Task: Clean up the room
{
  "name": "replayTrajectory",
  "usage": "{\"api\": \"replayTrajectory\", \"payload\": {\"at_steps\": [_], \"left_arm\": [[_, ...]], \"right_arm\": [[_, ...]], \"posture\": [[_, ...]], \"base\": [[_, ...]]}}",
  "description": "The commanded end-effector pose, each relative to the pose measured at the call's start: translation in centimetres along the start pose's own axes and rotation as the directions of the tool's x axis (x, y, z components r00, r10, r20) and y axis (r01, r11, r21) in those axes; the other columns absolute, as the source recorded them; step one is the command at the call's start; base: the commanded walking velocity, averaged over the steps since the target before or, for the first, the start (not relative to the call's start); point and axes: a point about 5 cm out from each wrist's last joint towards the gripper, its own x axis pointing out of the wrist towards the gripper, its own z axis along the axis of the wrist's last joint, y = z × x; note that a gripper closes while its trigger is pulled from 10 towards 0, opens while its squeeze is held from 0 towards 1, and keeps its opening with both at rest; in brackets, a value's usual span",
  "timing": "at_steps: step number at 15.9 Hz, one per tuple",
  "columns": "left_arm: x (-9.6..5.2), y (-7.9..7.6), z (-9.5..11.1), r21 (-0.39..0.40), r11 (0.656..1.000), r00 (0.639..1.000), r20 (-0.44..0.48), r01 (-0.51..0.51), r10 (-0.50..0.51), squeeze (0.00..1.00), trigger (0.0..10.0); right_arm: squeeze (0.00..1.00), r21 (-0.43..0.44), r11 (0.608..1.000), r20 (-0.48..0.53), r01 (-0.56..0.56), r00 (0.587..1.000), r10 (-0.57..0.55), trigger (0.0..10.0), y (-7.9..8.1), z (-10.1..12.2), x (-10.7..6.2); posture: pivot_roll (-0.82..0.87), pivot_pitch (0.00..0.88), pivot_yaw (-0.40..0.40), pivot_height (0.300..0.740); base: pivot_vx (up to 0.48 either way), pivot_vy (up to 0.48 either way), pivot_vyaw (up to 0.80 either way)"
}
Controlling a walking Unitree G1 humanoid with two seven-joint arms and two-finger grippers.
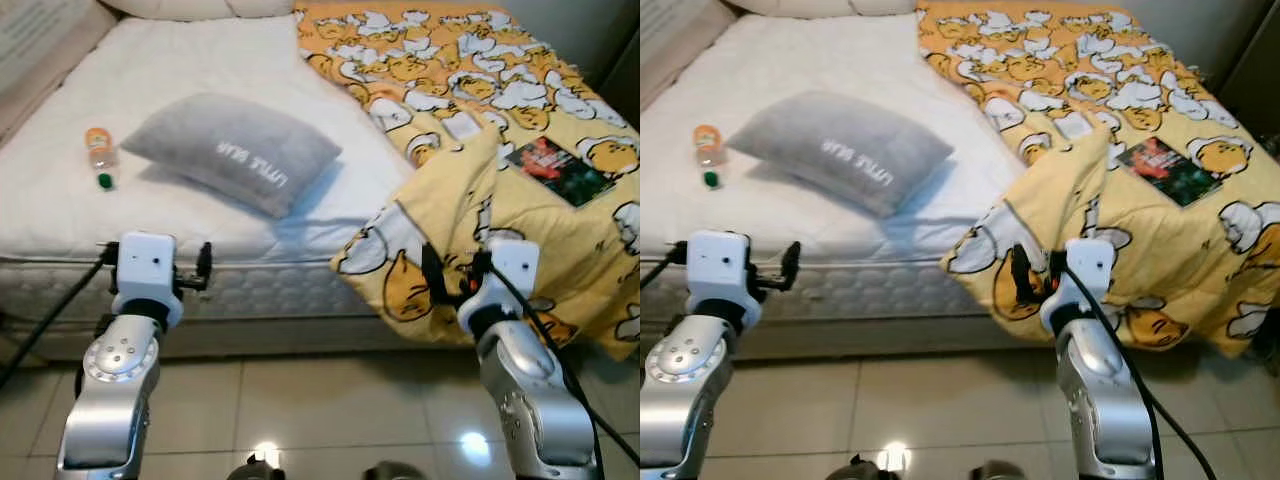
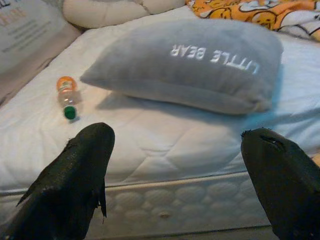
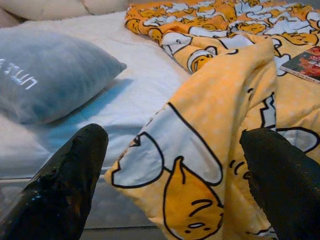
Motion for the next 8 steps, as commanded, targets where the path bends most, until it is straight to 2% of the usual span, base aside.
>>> {"api": "replayTrajectory", "payload": {"at_steps": [1,8], "left_arm": [[0.02,-0.05,0.32,0.005,1.0,1.0,0.015,0.003,-0.003,0.64,10.0],[0.02,0.08,0.61,-0.003,1.0,1.0,0.028,-0.006,0.006,0.64,10.0]], "right_arm": [[0.0,0.014,1.0,-0.027,0.012,1.0,-0.012,10.0,-0.3,-0.68,-0.1],[0.0,0.018,1.0,-0.023,-0.007,1.0,0.007,10.0,0.0,-0.59,0.4]], "posture": [[-0.1,0.063,0.02,0.74],[-0.1,0.062,0.016,0.74]], "base": [[0.0,0.371,0.0],[0.0,0.371,0.0]]}}
